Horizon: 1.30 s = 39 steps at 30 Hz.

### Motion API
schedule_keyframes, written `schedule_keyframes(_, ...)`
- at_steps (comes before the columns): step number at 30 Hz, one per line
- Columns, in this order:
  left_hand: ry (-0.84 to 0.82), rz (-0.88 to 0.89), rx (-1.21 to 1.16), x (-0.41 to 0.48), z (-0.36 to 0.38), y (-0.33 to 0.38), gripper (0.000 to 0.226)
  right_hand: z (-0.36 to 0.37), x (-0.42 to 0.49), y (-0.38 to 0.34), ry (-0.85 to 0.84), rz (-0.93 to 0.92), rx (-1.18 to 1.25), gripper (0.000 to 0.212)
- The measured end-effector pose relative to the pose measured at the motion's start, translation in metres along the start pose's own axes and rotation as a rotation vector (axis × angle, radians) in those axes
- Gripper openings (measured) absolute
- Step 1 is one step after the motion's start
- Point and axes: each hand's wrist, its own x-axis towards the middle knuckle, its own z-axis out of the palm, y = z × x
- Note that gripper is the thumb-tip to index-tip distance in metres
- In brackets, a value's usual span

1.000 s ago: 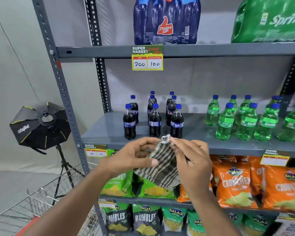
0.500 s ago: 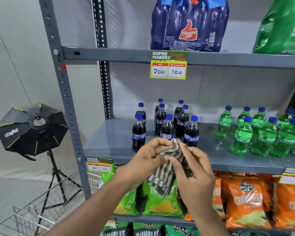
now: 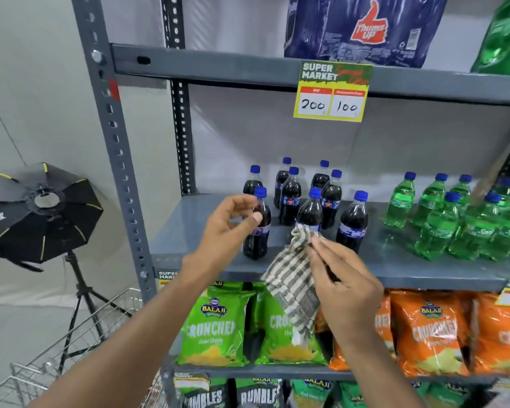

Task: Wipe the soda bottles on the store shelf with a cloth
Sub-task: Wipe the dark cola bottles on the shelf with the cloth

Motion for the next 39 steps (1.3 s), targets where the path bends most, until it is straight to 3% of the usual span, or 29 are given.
schedule_keyframes(3, -0.004, -0.053, 0.020, 0.027, -0.005, -0.006, 0.027, 0.013, -0.002, 0.005, -0.043, 0.019, 0.064, 0.026)
schedule_keyframes(8, -0.204, -0.144, 0.096, 0.066, -0.001, -0.010, 0.035, 0.040, -0.003, 0.012, -0.087, 0.010, 0.127, 0.025)
schedule_keyframes(12, -0.267, -0.174, 0.057, 0.081, 0.003, -0.019, 0.031, 0.060, 0.004, 0.019, -0.108, 0.011, 0.175, 0.026)
schedule_keyframes(17, -0.292, -0.204, -0.074, 0.082, 0.000, -0.024, 0.036, 0.087, 0.020, 0.024, -0.178, 0.027, 0.156, 0.027)
schedule_keyframes(24, -0.276, -0.218, -0.109, 0.082, 0.005, -0.022, 0.030, 0.103, 0.028, 0.028, -0.198, -0.073, -0.110, 0.024)
schedule_keyframes(33, -0.240, -0.219, -0.141, 0.078, 0.005, -0.027, 0.028, 0.089, -0.026, 0.049, -0.385, 0.096, -0.100, 0.025)
schedule_keyframes(39, -0.219, -0.217, -0.174, 0.077, 0.006, -0.030, 0.027, 0.101, -0.016, 0.038, -0.279, 0.022, -0.038, 0.023)
